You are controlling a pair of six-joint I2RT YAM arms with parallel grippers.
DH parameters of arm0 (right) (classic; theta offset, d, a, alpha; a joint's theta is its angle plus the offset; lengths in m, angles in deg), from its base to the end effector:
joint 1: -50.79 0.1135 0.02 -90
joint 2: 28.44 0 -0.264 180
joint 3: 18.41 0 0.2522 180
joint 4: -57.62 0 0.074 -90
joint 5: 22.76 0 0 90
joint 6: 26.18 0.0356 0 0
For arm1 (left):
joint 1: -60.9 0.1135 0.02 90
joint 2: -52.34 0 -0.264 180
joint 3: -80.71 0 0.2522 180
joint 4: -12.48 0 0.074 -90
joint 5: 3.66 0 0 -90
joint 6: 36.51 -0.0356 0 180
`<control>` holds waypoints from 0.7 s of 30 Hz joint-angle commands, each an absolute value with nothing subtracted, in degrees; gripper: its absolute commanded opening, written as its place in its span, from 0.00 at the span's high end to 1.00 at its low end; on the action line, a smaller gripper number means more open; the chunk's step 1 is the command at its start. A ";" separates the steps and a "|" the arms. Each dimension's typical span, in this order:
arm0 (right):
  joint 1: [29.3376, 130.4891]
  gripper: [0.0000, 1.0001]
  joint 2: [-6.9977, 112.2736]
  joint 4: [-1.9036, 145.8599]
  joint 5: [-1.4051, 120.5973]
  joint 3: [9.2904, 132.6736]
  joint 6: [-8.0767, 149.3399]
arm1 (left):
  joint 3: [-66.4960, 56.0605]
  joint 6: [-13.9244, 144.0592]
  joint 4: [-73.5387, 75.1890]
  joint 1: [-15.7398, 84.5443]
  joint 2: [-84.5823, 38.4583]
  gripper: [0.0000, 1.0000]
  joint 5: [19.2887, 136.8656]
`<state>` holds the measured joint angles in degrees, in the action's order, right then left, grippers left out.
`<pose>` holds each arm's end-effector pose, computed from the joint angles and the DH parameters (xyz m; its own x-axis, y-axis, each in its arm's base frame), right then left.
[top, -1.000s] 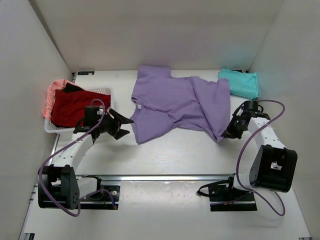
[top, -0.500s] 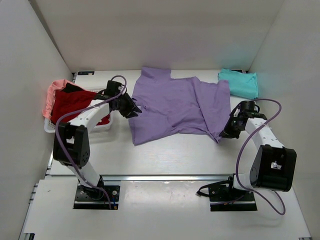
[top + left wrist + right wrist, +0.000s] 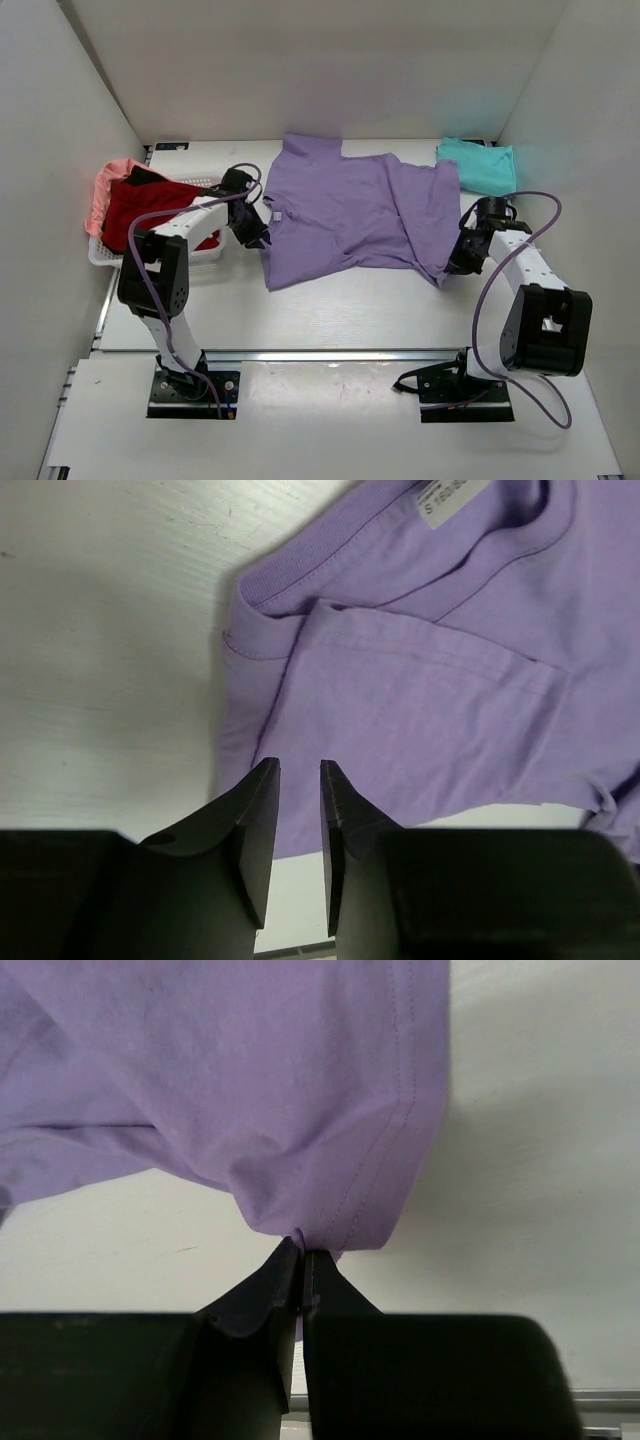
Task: Fold and stack the t-shirts
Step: Flatten out the tshirt
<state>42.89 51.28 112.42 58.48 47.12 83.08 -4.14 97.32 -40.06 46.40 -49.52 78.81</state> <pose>0.2548 -0.0299 0.2095 -0.8459 0.4465 -0.2916 0.3822 0.8889 0.2525 0.3412 -0.0931 0.1957 -0.8570 -0.4875 -0.1670 -0.4172 0.8466 -0.3305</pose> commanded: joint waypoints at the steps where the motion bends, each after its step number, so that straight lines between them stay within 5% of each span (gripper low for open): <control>1: 43.31 1.00 51.98 112.08 60.56 49.75 82.36 | -5.65 96.03 -40.83 45.17 -50.39 0.66 81.50; 14: 42.00 1.00 51.54 112.34 60.82 49.49 81.92 | -6.61 93.48 -41.19 42.89 -56.55 0.63 84.05; 21: 41.39 1.00 51.53 111.99 60.56 49.23 82.01 | -7.14 93.04 -41.35 42.62 -57.25 0.74 83.79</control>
<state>42.25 52.00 112.57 59.75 47.97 82.67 -5.25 93.91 -41.33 42.97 -57.08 82.83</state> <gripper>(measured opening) 0.010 0.277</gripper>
